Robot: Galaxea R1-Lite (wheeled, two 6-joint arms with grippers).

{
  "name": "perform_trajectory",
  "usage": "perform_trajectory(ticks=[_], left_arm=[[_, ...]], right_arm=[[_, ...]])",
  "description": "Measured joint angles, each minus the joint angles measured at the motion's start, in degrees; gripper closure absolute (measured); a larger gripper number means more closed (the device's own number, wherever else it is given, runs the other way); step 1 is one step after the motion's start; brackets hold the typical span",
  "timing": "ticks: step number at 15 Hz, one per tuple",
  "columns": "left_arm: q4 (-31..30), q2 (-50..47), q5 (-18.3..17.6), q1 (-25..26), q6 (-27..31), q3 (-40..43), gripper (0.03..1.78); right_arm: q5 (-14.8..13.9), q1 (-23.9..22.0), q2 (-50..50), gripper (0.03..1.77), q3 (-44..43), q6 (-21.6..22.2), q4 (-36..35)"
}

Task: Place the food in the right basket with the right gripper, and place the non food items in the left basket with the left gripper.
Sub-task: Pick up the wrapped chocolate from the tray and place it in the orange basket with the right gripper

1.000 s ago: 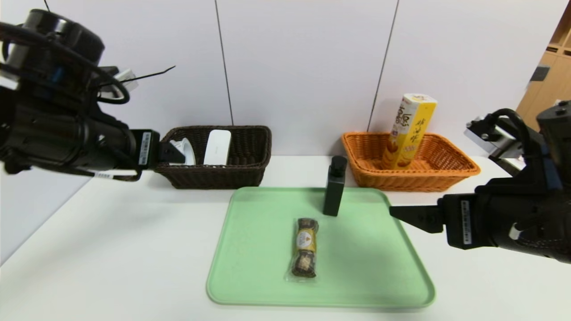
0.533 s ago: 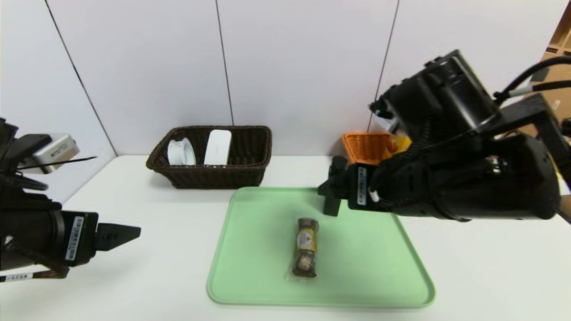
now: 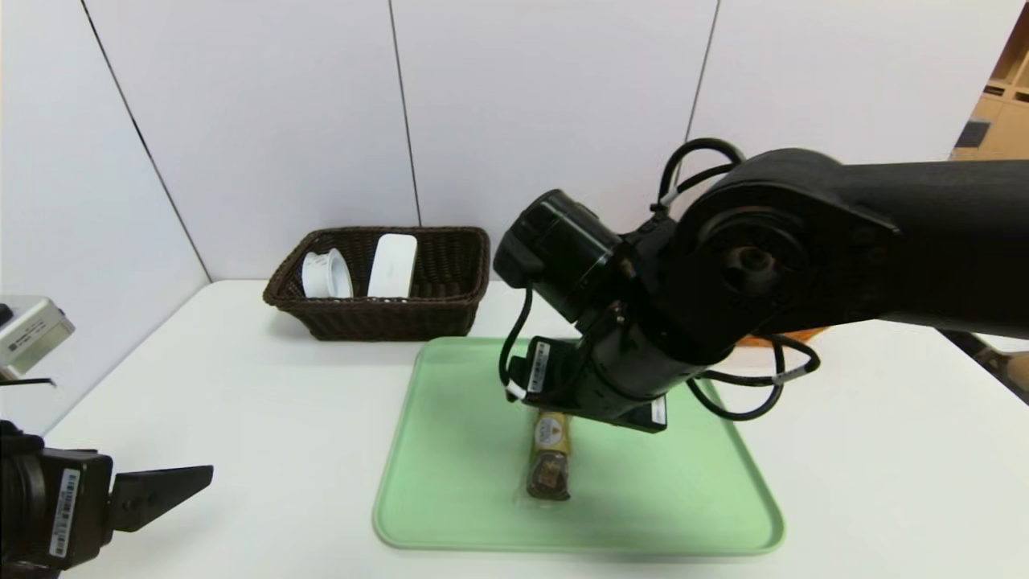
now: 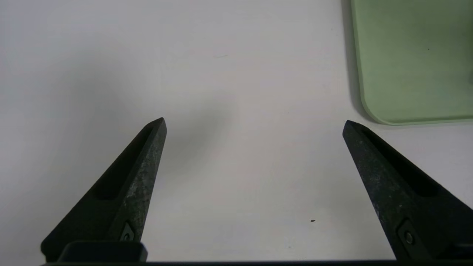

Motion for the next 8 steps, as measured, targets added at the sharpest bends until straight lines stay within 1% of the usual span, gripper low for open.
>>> perform_trajectory(ticks=[4, 8], left_arm=[[0.3, -4.6, -0.1, 0.0, 0.4, 1.5, 0.12], [0.4, -7.2, 0.0, 0.0, 0.5, 2.2, 0.12]], right_arm=[[-0.7, 0.1, 5.0, 0.09, -2.7, 0.1, 0.1], [-1.4, -0.1, 7.4, 0.09, -3.1, 0.1, 0.3]])
